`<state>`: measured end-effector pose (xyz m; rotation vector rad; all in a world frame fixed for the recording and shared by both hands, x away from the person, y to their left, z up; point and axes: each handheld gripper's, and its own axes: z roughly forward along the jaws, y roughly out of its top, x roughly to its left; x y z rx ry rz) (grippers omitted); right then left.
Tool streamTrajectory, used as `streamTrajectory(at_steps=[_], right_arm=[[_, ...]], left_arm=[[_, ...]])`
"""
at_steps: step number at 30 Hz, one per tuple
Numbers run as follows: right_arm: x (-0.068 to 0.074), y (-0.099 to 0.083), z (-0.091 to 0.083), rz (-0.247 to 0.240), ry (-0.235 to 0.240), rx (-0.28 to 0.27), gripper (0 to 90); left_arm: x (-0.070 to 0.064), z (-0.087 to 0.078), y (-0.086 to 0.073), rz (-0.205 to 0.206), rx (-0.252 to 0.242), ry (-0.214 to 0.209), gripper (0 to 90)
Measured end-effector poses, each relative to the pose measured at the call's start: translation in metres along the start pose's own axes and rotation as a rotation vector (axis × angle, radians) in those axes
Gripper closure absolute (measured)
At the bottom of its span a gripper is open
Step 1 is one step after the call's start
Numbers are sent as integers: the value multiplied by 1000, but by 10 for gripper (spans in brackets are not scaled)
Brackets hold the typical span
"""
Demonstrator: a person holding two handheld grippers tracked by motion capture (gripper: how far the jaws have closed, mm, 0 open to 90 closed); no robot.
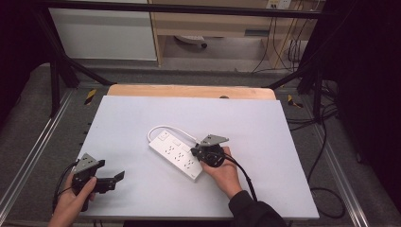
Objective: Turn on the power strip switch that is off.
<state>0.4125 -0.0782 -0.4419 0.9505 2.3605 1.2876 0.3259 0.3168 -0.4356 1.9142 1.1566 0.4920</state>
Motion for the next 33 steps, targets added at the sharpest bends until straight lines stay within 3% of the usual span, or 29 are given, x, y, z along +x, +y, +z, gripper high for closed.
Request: streamTrajectory(at_steps=[21, 33], right_arm=[[-2, -1, 3, 11, 12, 6, 900], [-1, 1, 5, -8, 13, 13, 900]], left_arm=[[0, 1, 0, 3, 7, 1, 76], [1, 0, -1, -4, 8, 8, 76]])
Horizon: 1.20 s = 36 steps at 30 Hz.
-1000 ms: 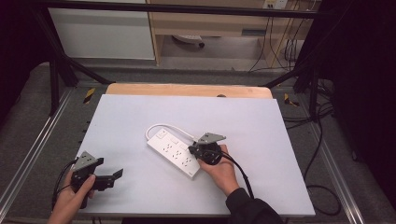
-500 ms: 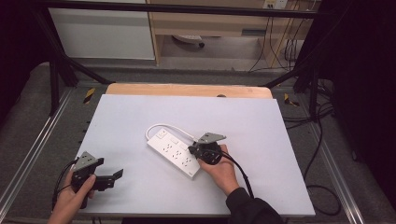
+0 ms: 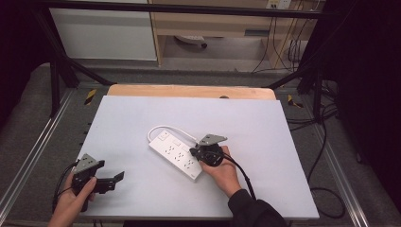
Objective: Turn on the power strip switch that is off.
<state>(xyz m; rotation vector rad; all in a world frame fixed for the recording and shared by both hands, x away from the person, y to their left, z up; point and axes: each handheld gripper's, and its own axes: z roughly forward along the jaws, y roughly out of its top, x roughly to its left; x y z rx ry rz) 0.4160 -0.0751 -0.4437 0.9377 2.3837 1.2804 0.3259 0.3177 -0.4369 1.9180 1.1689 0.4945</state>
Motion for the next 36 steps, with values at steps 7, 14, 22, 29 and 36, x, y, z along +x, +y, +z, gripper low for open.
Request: streamTrajectory(at_steps=[7, 14, 22, 29, 36], right_arm=[[1, 2, 0, -12, -1, 15, 900], [-4, 8, -6, -5, -8, -5, 900], [-7, 12, -11, -1, -13, -16, 900], [-9, 15, -14, 4, -16, -24, 900], [-13, 17, -18, 5, -24, -19, 900]], left_arm=[[0, 1, 0, 4, 0, -2, 76], [0, 0, 0, 2, 0, -1, 76], [0, 0, 0, 2, 3, 1, 76], [-2, 2, 0, 19, 14, -5, 76], [0, 1, -1, 3, 12, 4, 74]])
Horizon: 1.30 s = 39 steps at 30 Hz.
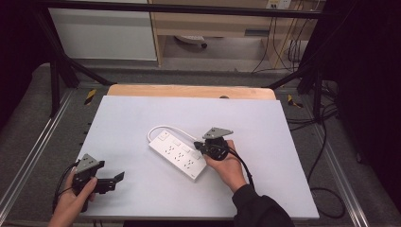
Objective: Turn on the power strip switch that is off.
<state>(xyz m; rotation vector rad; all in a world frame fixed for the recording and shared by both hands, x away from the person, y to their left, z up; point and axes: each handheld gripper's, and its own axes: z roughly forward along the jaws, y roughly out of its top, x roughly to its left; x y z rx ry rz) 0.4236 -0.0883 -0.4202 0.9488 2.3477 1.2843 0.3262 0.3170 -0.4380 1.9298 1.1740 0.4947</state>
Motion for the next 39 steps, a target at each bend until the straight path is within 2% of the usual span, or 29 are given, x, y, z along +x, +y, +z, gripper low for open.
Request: streamTrajectory(at_steps=[11, 19, 26, 32, 37, 39], right_arm=[[-10, 6, -10, 32, -4, -30, 870], [-16, 9, -17, 70, -9, -51, 737], [-22, 19, -23, 75, -22, -75, 654], [-31, 26, -30, 109, -28, -89, 500], [-37, 30, -36, 121, -53, -66, 364], [-39, 31, -38, 133, -63, -61, 339]], left_arm=[[0, 1, -1, -5, 8, 0, 74], [0, 0, 1, -13, 2, -7, 74], [0, 0, 0, -31, 1, -3, 74], [-1, 0, -1, -29, 7, -2, 74], [-1, 0, -1, -29, 5, -5, 74], [-1, 0, -2, -30, 4, -7, 74]])
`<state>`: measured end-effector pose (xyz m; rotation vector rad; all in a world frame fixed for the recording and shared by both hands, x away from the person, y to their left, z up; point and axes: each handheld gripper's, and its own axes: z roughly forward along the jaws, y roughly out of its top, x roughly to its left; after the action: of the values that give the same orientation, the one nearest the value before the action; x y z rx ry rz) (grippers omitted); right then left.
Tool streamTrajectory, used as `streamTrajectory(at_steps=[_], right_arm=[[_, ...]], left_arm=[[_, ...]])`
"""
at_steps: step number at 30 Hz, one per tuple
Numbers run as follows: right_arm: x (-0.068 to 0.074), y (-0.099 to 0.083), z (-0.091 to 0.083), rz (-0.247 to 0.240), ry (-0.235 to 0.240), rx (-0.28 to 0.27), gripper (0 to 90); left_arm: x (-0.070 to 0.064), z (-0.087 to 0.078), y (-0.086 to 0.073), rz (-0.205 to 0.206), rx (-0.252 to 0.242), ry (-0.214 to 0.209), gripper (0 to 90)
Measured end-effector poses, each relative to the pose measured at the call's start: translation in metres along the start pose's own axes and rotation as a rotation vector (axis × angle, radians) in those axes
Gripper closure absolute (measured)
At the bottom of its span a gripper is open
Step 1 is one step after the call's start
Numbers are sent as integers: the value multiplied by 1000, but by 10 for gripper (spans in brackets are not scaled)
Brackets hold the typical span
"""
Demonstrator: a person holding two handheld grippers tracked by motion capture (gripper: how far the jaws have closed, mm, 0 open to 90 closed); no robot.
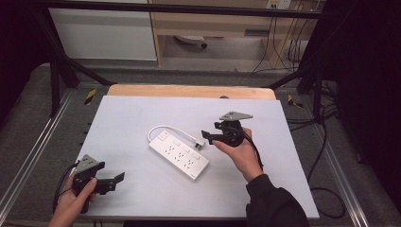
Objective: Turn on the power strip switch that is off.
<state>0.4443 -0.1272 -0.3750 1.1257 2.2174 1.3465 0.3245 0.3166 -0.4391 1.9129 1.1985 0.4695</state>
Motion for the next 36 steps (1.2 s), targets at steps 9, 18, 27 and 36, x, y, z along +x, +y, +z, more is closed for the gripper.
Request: streamTrajectory(at_steps=[9, 18, 27, 36], right_arm=[[-12, 7, -13, 9, -29, 14, 255], [-21, 10, -24, 12, -74, -5, 24], [-31, 9, -40, 21, -128, -56, 33], [-47, 5, -64, 24, -168, -105, 44]], left_arm=[[1, 0, 0, -4, 0, -1, 74], [1, -1, -1, -8, -1, 2, 74], [1, -1, -1, -12, -2, 1, 74], [3, -2, -1, -17, -4, 0, 74]])
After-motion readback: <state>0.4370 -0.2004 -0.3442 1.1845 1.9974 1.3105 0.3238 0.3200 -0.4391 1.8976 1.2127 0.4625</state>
